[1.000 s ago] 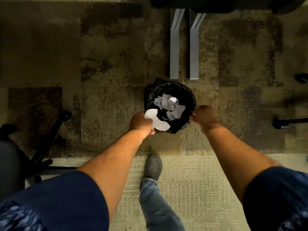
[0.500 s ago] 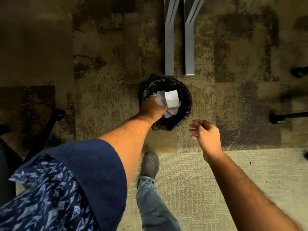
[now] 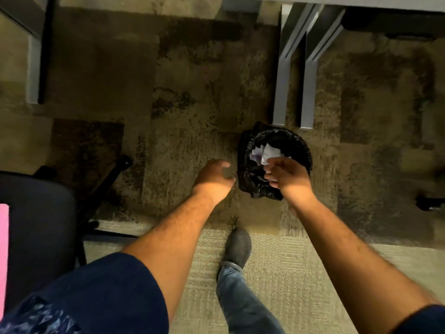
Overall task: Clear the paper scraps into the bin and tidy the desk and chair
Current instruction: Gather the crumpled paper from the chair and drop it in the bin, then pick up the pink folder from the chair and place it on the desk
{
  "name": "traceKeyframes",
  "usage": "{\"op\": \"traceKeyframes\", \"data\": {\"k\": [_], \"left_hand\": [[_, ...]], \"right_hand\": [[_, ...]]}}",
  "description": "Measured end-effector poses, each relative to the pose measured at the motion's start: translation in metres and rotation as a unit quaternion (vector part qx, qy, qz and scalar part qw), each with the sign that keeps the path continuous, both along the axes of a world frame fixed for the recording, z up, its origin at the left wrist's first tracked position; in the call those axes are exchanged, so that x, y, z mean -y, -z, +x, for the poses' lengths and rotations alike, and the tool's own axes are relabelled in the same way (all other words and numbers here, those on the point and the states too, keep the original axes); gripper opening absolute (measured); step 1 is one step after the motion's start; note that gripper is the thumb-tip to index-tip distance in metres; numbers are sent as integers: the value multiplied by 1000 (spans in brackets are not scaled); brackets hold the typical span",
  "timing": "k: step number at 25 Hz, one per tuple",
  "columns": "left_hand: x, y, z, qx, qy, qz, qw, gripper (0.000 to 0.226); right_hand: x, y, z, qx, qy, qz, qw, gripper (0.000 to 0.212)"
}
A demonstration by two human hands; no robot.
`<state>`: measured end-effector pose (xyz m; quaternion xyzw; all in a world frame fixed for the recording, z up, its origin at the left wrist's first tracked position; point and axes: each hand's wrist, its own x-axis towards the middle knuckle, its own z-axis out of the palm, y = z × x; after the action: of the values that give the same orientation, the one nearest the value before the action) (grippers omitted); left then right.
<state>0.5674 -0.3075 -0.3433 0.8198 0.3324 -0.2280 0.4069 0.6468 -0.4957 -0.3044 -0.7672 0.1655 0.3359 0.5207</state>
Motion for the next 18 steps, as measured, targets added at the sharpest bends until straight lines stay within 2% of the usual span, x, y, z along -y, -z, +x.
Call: {"op": "traceKeyframes", "data": {"k": [4,10,14,18], "left_hand": [[-40,-24,-31,32,-37,25,998,43],[-94,-67,-97,63,-99,82,990,31],[-140,-89,-153,117,-148,95,977,27],[-189,-107,-211,117,-212,112,964,28]], "right_hand": [[-63,-12,-15,4,-45,7,999,15],[-136,-36,-55,55,-111,14,992,26],[-194,-59,-98,69,-132,44,988,21],[-248,-70,-147,60,-166,56,983,11]]}}
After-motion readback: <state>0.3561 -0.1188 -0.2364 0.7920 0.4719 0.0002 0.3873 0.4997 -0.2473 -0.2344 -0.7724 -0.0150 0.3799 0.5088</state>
